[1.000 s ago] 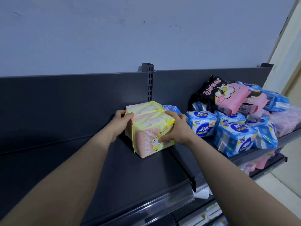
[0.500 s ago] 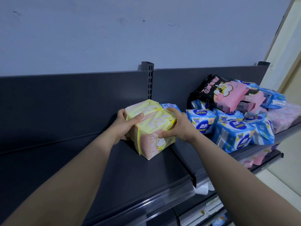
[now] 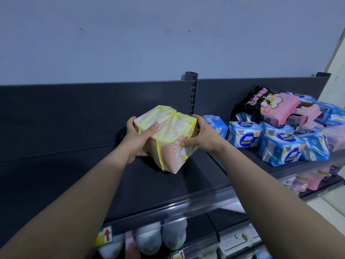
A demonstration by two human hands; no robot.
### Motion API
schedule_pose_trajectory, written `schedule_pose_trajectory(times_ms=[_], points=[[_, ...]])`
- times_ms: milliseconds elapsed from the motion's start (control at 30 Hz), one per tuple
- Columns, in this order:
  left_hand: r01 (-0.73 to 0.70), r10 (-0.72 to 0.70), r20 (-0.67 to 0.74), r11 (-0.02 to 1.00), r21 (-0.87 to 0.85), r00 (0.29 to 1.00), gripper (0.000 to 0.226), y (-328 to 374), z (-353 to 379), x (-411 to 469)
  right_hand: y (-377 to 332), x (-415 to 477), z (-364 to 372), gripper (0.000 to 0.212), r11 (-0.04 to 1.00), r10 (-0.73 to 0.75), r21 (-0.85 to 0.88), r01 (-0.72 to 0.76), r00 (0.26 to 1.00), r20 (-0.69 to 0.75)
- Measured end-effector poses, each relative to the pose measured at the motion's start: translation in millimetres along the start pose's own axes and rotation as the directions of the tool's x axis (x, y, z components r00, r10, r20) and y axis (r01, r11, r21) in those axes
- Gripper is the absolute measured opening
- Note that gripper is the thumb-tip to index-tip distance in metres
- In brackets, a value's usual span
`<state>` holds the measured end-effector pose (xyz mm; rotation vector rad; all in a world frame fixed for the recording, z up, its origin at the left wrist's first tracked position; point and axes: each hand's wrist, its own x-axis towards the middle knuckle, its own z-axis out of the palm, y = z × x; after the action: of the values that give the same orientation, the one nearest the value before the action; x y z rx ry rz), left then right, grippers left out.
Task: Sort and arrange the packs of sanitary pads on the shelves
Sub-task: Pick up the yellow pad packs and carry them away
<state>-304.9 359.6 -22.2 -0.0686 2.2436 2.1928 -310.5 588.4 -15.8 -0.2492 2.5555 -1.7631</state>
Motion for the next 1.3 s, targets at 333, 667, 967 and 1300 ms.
schedule_pose_trajectory(times_ms=[333, 667, 967, 1300], points=[[-0.039, 0.031, -0.307, 0.999, -0.020, 0.951, 0.088, 6, -104, -105, -60, -14, 106, 0.088, 0.983, -0.181, 0.045, 0.176, 0.934, 0.308], [-0.092, 0.053, -0.745, 0.996, -0.011, 0.665, 0.080, 3, -167, -254, -116, -60, 222, 0.085, 0.930, -0.364, 0.210, 0.303, 0.668, 0.649], [-0.109, 0.040, -0.971, 0.994, 0.014, 0.235, 0.068, -15, -186, -470, -167, -212, 353, 0.088, 0.881, -0.444, 0.372, 0.291, 0.242, 0.863], [-0.082, 0.016, -0.980, 0.996, 0.033, -0.199, 0.088, -29, -182, -734, -229, -463, 459, 0.090, 0.802, -0.482, 0.507, 0.317, -0.157, 0.862]])
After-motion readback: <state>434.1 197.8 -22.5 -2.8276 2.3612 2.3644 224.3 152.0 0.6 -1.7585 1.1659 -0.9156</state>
